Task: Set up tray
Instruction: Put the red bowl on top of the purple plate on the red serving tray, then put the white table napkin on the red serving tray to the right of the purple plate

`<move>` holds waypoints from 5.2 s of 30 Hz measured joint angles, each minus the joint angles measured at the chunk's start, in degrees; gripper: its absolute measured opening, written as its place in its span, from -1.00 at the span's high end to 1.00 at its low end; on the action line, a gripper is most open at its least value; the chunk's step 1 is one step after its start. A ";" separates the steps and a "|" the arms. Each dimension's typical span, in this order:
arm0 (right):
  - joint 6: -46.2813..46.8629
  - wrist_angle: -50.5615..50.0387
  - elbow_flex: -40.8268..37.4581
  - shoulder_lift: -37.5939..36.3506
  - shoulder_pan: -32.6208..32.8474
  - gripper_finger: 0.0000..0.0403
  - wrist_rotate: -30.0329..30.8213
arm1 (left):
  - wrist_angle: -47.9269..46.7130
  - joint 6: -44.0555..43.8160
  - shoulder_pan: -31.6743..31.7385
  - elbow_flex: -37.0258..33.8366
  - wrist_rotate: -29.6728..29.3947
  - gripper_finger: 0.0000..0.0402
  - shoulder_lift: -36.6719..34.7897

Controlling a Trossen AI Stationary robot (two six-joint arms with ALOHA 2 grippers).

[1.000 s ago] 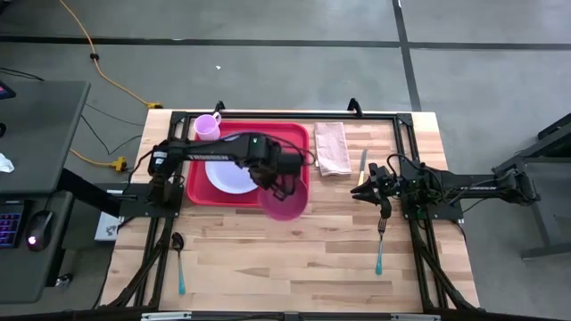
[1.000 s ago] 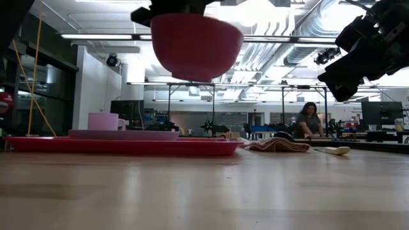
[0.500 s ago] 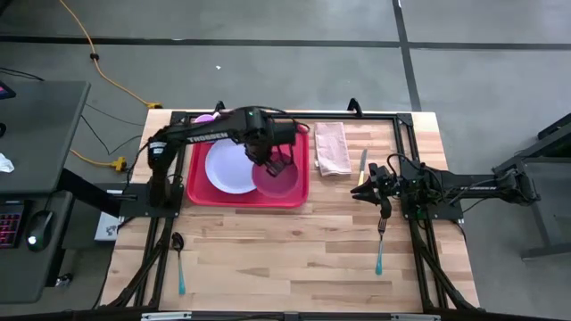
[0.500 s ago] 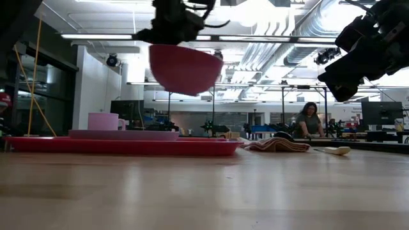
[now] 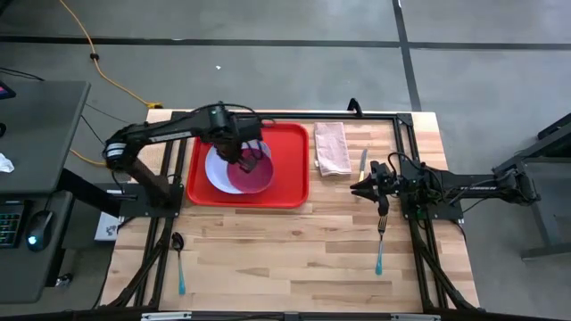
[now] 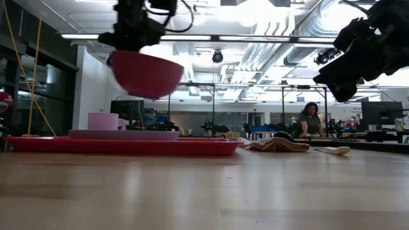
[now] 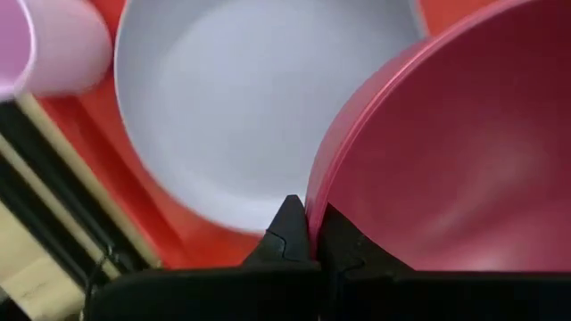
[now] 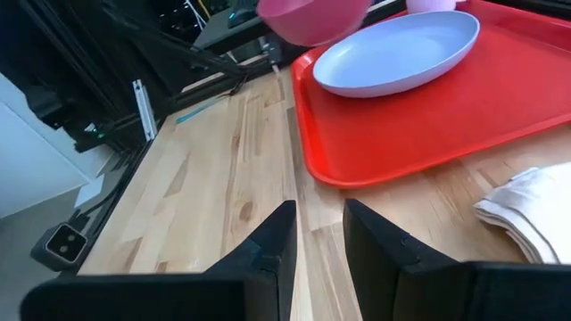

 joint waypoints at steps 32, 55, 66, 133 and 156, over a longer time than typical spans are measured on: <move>0.64 -0.04 0.00 0.02 0.01 0.64 2.80 | 19.76 12.52 22.72 -25.49 7.07 0.93 -10.67; 2.17 -0.04 0.00 0.02 0.01 0.64 4.71 | 30.03 11.51 23.01 -33.49 5.48 0.93 -10.63; 2.73 -0.04 0.00 0.02 0.01 0.64 4.73 | 29.82 11.47 23.01 -33.49 4.96 0.83 -10.63; 2.11 -0.04 0.00 0.02 0.02 0.64 4.57 | 24.00 3.51 22.89 -32.96 10.48 0.31 -23.07; 0.58 -0.04 0.00 0.02 0.01 0.64 5.28 | 22.64 -9.03 5.41 -6.85 8.98 0.31 -27.13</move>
